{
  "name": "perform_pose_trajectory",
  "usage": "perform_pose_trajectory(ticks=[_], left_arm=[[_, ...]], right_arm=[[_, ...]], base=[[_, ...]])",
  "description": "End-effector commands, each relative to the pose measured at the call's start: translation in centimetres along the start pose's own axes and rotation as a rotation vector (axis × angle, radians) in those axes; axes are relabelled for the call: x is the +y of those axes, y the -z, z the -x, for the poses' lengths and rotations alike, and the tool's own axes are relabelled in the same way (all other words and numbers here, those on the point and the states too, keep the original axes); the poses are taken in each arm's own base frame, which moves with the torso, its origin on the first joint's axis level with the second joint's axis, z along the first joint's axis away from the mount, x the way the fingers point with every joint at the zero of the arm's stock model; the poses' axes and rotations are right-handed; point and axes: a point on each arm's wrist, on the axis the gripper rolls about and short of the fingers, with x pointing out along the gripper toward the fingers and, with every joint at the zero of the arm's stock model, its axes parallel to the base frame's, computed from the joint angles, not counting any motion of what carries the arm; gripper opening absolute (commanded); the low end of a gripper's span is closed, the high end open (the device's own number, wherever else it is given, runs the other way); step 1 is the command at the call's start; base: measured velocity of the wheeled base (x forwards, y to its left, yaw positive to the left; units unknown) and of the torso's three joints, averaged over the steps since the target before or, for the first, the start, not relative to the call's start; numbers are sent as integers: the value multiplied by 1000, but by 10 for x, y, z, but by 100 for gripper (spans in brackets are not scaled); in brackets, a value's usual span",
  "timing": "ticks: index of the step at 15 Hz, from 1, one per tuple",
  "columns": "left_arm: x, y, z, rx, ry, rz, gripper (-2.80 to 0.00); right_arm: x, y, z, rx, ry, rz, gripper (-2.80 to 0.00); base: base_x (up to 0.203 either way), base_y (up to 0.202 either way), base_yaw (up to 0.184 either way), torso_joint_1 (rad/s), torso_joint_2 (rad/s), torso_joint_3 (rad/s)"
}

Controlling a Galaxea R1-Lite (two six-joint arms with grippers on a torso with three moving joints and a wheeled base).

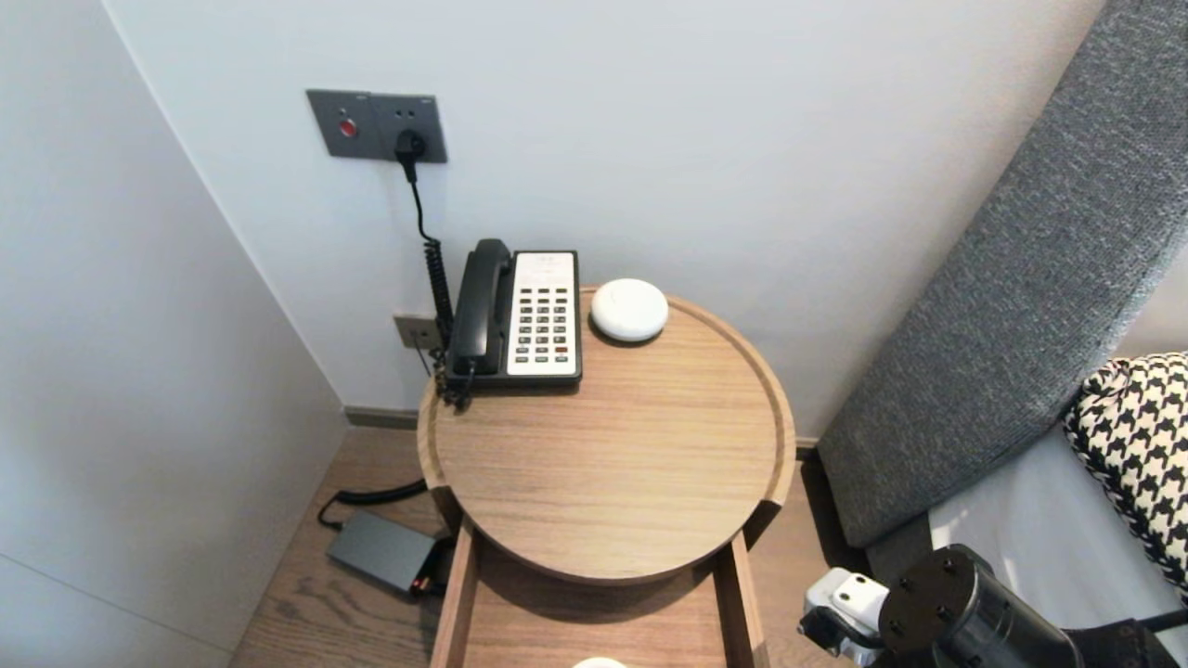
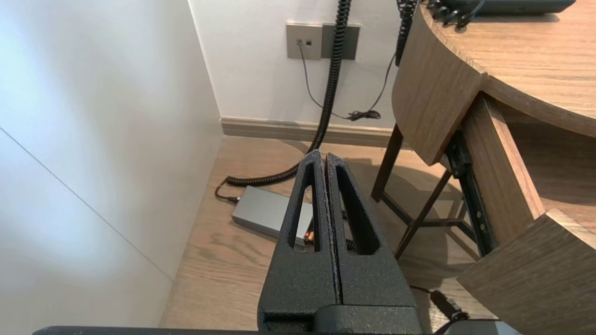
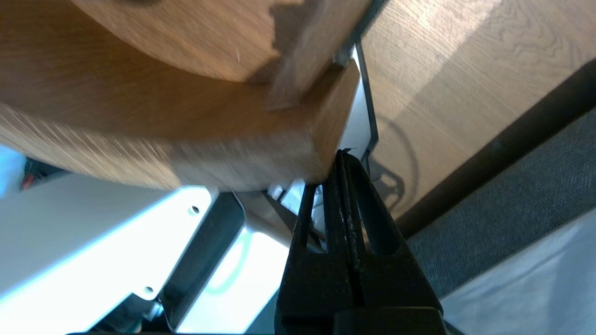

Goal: Close the nightstand drawer

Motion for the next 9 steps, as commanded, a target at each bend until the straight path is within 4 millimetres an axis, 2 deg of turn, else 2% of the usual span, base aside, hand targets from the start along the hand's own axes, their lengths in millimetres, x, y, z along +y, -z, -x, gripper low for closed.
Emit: perform_pose_trajectory(ticks=[1, 9], left_arm=[[0, 3, -1, 11, 0, 0, -280], [0, 3, -1, 11, 0, 0, -280]], right_arm=[[2, -4, -1, -4, -2, 1, -280], [9, -28, -10, -21, -5, -2, -280]], base=[[0, 0, 0, 0, 0, 0], [0, 0, 0, 0, 0, 0]])
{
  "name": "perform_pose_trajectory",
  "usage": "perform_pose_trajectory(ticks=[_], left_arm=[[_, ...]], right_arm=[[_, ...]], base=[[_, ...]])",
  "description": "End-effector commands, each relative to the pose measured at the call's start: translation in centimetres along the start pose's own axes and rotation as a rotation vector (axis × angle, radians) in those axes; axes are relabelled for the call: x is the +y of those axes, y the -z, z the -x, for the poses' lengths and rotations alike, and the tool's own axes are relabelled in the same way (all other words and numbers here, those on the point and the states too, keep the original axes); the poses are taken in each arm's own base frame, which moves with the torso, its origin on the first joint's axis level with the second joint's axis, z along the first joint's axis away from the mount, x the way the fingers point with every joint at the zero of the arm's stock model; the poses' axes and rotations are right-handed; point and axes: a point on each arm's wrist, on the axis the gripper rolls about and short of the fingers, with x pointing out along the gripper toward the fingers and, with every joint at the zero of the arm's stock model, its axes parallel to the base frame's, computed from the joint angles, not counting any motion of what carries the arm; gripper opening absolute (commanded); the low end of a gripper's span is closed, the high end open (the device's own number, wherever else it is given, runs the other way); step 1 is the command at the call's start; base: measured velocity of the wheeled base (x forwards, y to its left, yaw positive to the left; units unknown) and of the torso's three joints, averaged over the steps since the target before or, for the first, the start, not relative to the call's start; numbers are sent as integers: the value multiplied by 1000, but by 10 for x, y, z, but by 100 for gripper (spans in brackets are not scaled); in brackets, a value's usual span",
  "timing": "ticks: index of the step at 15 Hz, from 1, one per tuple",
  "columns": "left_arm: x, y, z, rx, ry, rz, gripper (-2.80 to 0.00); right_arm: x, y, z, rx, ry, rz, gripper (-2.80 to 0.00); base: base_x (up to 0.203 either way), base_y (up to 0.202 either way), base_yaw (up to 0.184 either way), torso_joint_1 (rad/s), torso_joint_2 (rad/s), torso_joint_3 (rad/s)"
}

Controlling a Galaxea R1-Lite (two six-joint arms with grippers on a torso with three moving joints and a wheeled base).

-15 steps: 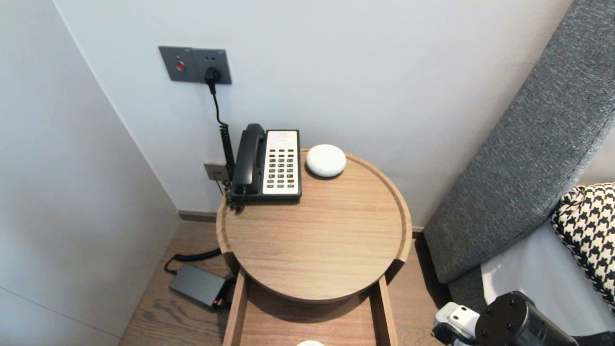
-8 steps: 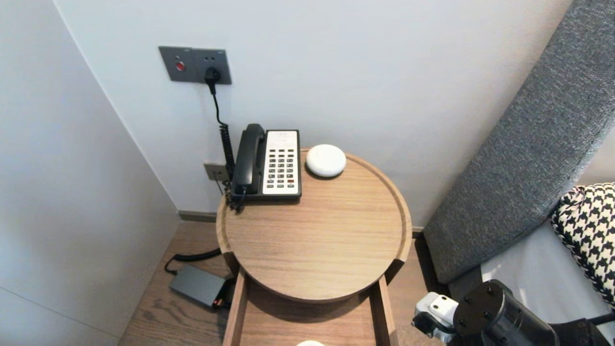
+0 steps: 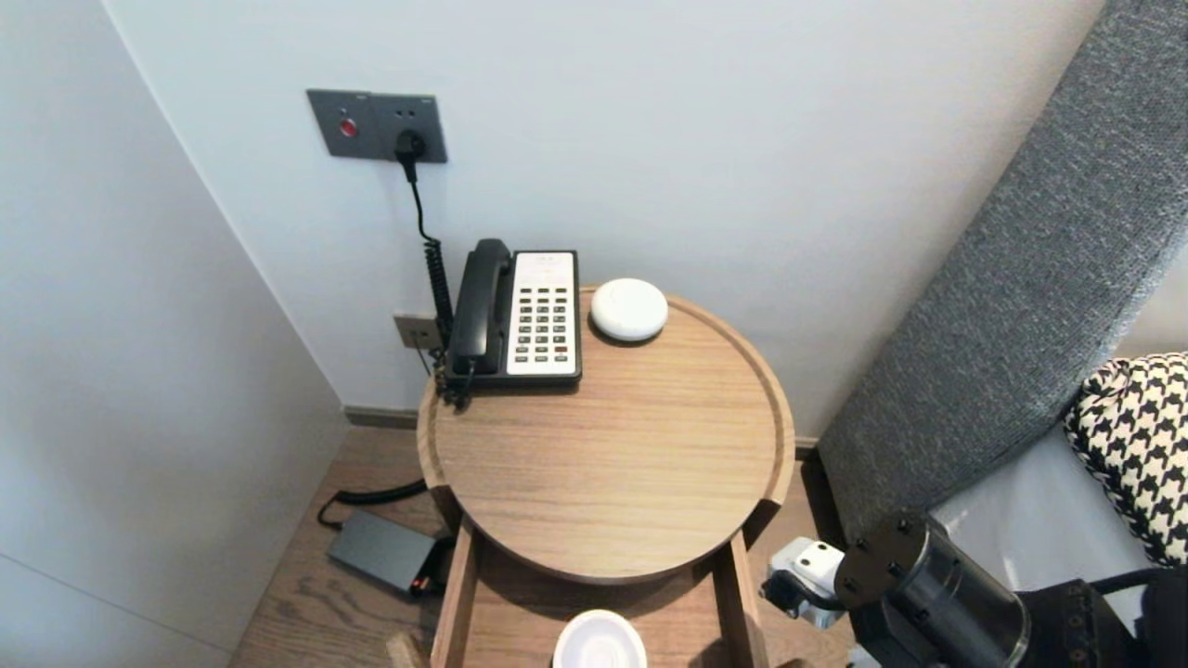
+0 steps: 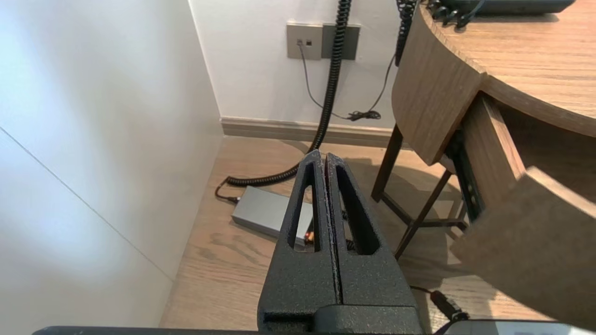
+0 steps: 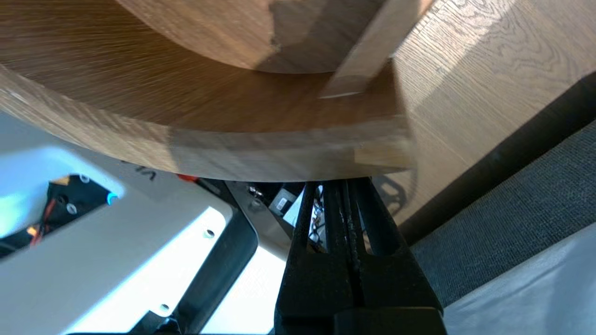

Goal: Close the nightstand drawer

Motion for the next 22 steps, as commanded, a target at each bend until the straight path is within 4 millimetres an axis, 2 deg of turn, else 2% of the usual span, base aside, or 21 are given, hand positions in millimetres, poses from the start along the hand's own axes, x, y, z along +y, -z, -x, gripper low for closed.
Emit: perform_pose_trajectory(ticks=[1, 10, 15, 22], left_arm=[[0, 3, -1, 11, 0, 0, -280], [0, 3, -1, 11, 0, 0, -280], [0, 3, -1, 11, 0, 0, -280], [0, 3, -1, 11, 0, 0, -280]], right_arm=[[2, -7, -8, 12, 8, -4, -280], [9, -42, -19, -39, 3, -14, -280], [-2, -58, -25, -58, 28, -55, -280], [-13, -69, -28, -119, 40, -94, -280]], base=[[0, 0, 0, 0, 0, 0], [0, 0, 0, 0, 0, 0], [0, 0, 0, 0, 0, 0], [0, 0, 0, 0, 0, 0]])
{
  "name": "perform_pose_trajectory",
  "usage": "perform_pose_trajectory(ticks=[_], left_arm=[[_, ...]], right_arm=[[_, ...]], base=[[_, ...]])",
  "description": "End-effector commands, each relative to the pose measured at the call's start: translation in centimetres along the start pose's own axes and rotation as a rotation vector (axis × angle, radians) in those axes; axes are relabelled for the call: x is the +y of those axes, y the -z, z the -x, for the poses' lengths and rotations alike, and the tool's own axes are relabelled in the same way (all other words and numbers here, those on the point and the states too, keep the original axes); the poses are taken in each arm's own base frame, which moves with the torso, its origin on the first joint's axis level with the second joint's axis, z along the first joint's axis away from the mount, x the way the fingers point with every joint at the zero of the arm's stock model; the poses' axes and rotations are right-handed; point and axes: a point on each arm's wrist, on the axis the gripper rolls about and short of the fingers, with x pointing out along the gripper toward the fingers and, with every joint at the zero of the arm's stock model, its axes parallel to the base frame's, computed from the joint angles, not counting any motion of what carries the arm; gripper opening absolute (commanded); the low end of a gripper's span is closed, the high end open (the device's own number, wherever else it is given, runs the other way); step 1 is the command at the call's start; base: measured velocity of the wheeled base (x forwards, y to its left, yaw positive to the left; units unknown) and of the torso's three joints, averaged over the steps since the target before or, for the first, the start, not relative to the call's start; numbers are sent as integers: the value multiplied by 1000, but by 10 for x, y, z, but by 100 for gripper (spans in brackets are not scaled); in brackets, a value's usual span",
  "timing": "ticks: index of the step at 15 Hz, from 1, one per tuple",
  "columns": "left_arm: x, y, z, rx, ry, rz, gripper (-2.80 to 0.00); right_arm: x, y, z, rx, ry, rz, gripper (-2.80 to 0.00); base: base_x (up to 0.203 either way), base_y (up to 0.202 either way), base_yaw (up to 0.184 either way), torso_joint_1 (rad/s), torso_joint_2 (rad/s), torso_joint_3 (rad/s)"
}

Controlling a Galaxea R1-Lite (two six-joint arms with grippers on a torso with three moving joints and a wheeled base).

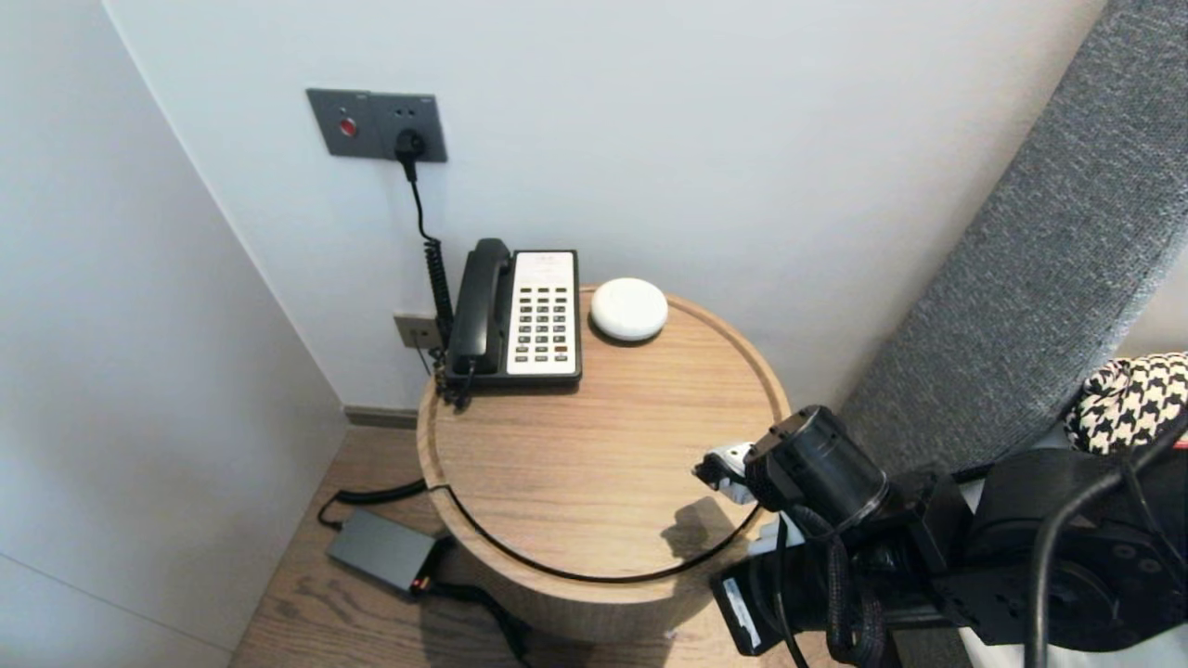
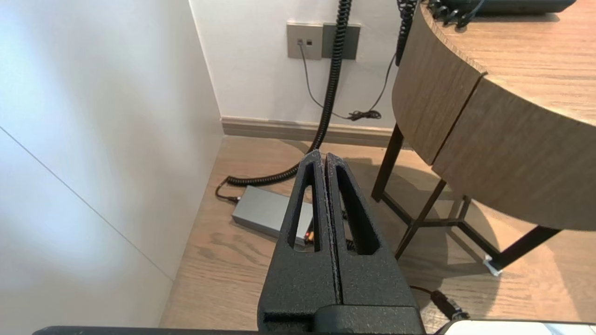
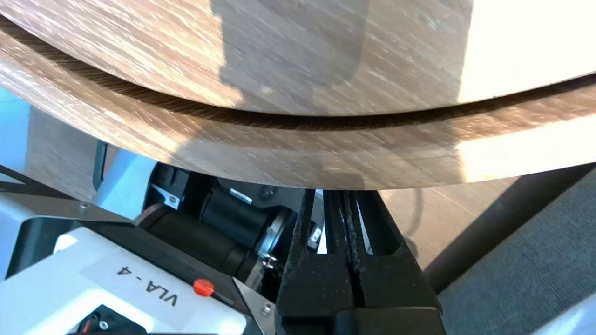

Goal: Close the nightstand drawer

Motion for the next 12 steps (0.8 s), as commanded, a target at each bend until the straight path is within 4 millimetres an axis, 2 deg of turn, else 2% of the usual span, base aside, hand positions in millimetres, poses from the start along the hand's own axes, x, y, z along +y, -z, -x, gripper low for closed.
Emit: perform_pose_trajectory(ticks=[1, 8, 12], left_arm=[[0, 3, -1, 11, 0, 0, -280], [0, 3, -1, 10, 0, 0, -280], [0, 3, -1, 11, 0, 0, -280]], right_arm=[[-1, -1, -1, 0, 2, -5, -280], [-2, -6, 0, -17, 17, -17, -280], [-6, 5, -1, 16, 28, -12, -280]], base=[[0, 0, 0, 0, 0, 0], [0, 0, 0, 0, 0, 0], [0, 0, 0, 0, 0, 0]])
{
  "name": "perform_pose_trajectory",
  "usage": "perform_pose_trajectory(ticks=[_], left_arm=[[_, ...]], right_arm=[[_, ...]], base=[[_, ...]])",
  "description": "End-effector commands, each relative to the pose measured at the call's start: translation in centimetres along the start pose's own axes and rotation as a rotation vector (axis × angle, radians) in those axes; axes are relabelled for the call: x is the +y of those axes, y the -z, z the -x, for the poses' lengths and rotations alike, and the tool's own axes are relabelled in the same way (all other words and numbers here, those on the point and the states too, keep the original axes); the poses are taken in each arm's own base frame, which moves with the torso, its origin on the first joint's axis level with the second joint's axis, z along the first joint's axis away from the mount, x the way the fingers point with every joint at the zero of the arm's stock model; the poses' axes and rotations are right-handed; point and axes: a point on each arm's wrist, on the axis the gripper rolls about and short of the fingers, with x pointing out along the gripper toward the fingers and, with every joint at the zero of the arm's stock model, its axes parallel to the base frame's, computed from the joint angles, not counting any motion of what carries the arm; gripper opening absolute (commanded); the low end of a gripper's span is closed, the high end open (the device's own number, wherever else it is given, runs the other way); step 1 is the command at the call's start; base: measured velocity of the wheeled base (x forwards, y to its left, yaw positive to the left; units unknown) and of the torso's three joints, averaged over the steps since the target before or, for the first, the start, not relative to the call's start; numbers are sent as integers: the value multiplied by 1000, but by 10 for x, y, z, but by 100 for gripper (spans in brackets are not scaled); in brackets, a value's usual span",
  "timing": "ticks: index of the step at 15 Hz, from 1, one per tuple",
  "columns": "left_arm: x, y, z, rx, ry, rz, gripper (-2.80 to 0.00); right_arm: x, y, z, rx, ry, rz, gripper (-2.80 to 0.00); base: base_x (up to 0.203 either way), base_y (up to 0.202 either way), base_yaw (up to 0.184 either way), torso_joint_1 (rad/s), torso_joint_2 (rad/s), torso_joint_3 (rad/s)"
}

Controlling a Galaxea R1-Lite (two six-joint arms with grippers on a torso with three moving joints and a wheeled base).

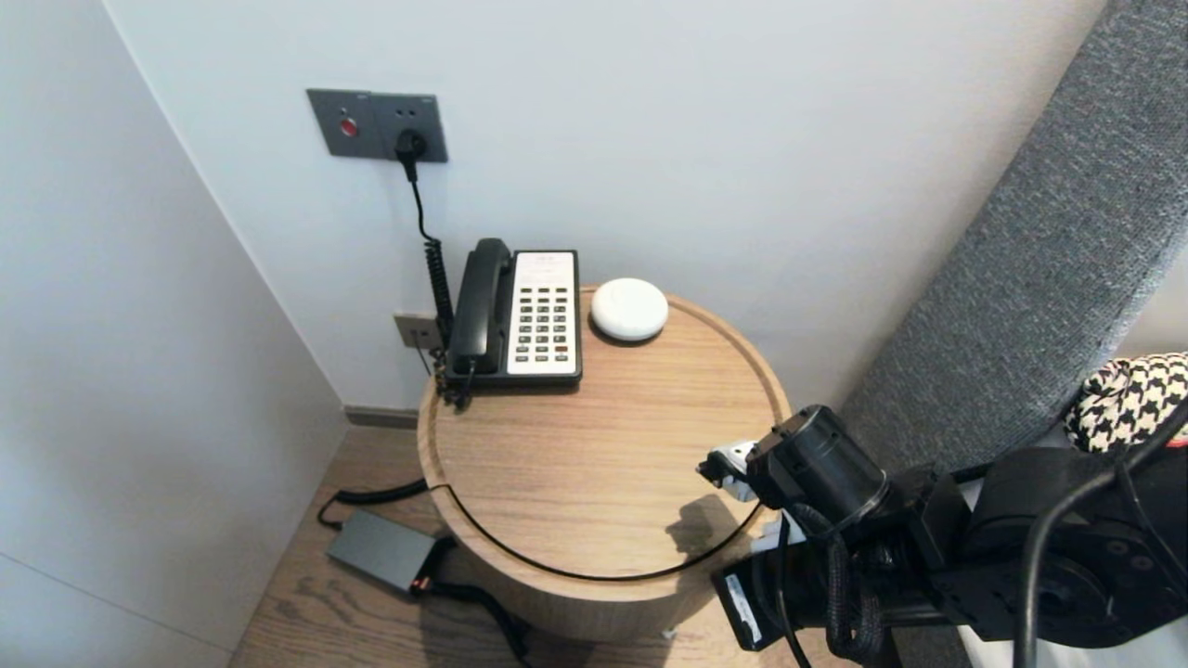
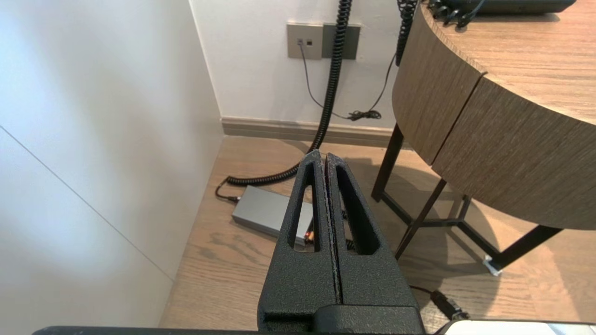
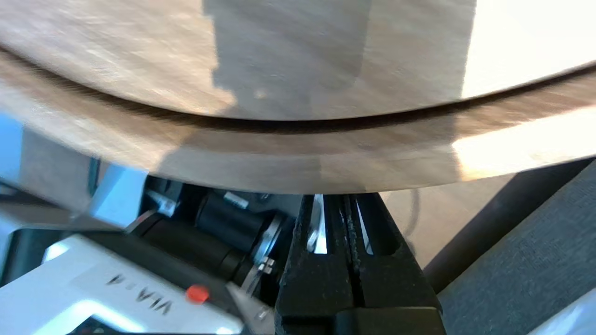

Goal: Close the nightstand drawer, then open the nightstand drawer

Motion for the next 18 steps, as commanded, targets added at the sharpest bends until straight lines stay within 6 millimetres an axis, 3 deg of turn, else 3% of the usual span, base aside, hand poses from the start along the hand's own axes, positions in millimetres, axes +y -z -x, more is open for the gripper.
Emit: perform_pose_trajectory(ticks=[1, 6, 12, 16, 18], left_arm=[[0, 3, -1, 11, 0, 0, -280], [0, 3, -1, 11, 0, 0, -280], [0, 3, -1, 11, 0, 0, -280], [0, 3, -1, 11, 0, 0, -280], [0, 3, -1, 11, 0, 0, -280]], right_arm=[[-2, 7, 1, 20, 6, 3, -280], [-47, 20, 10, 41, 104, -89, -280], [-129, 27, 33, 5, 260, -221, -280], [-174, 27, 60, -74, 332, -279, -280], [-181, 22, 82, -156, 348, -273, -280]], base=[[0, 0, 0, 0, 0, 0], [0, 0, 0, 0, 0, 0], [0, 0, 0, 0, 0, 0], [0, 0, 0, 0, 0, 0], [0, 0, 0, 0, 0, 0]])
